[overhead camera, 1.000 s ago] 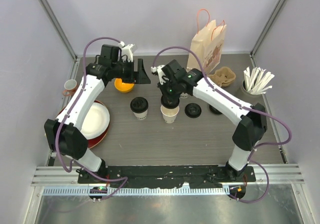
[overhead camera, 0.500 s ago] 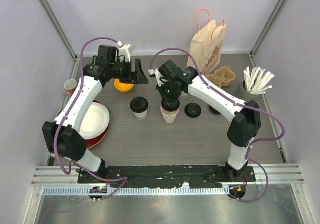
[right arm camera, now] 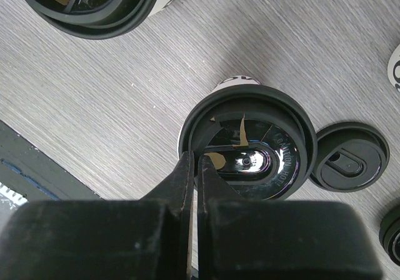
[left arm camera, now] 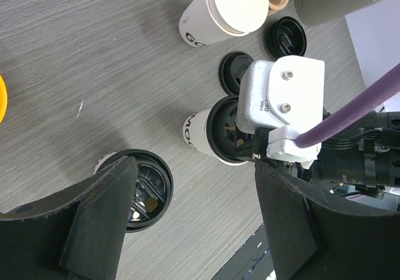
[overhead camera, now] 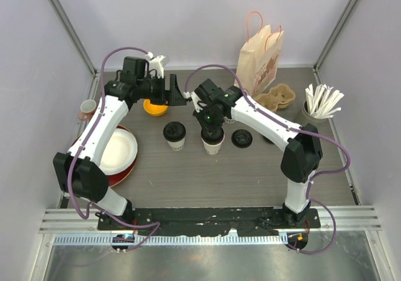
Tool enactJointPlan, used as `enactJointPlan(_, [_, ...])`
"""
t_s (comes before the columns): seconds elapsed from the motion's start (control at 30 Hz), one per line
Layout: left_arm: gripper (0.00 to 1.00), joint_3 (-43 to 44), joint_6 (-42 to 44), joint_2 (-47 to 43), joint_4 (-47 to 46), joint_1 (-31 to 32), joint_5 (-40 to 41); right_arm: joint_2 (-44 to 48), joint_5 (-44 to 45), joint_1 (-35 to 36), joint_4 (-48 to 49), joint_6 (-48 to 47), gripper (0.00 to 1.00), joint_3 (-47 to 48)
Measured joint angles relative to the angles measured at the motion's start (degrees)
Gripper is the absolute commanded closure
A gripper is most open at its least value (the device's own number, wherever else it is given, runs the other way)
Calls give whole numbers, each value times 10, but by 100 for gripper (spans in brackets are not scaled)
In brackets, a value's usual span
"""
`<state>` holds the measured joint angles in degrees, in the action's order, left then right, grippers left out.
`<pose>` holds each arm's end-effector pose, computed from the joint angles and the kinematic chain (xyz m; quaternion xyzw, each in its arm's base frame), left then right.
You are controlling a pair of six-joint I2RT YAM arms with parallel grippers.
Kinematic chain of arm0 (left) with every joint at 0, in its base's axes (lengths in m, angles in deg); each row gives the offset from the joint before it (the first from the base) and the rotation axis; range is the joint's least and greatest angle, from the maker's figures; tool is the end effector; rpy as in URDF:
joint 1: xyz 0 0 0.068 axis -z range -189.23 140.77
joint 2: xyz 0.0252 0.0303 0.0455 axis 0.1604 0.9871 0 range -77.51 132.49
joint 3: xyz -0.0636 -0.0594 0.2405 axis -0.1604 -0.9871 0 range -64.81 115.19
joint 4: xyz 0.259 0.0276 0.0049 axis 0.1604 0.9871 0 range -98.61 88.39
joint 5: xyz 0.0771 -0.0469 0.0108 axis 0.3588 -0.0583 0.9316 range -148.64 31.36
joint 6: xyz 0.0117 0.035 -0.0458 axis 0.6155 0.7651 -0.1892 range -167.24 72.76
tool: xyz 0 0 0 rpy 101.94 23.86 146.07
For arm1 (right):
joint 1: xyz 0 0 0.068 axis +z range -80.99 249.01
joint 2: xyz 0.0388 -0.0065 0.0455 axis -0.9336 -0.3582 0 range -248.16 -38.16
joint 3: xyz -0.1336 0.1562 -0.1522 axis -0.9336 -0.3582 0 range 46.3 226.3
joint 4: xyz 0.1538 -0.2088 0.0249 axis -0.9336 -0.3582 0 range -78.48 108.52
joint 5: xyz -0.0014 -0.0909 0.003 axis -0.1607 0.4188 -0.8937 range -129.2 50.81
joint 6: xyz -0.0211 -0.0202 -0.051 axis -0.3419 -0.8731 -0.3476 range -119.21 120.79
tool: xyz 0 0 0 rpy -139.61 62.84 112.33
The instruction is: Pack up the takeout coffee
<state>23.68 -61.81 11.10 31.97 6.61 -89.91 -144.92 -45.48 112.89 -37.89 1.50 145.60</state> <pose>0.3228 -0.1146 0.3472 0.1221 0.8739 -0.3417 0.3233 0.2793 0.2751 0.2728 -0.3693 0.8999 0.1351 0.1886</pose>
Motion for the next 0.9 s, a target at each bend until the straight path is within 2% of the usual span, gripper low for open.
enactJointPlan(0.9, [20,0,0,0,0,0,-9,7,21,8,-6,12,99,-8])
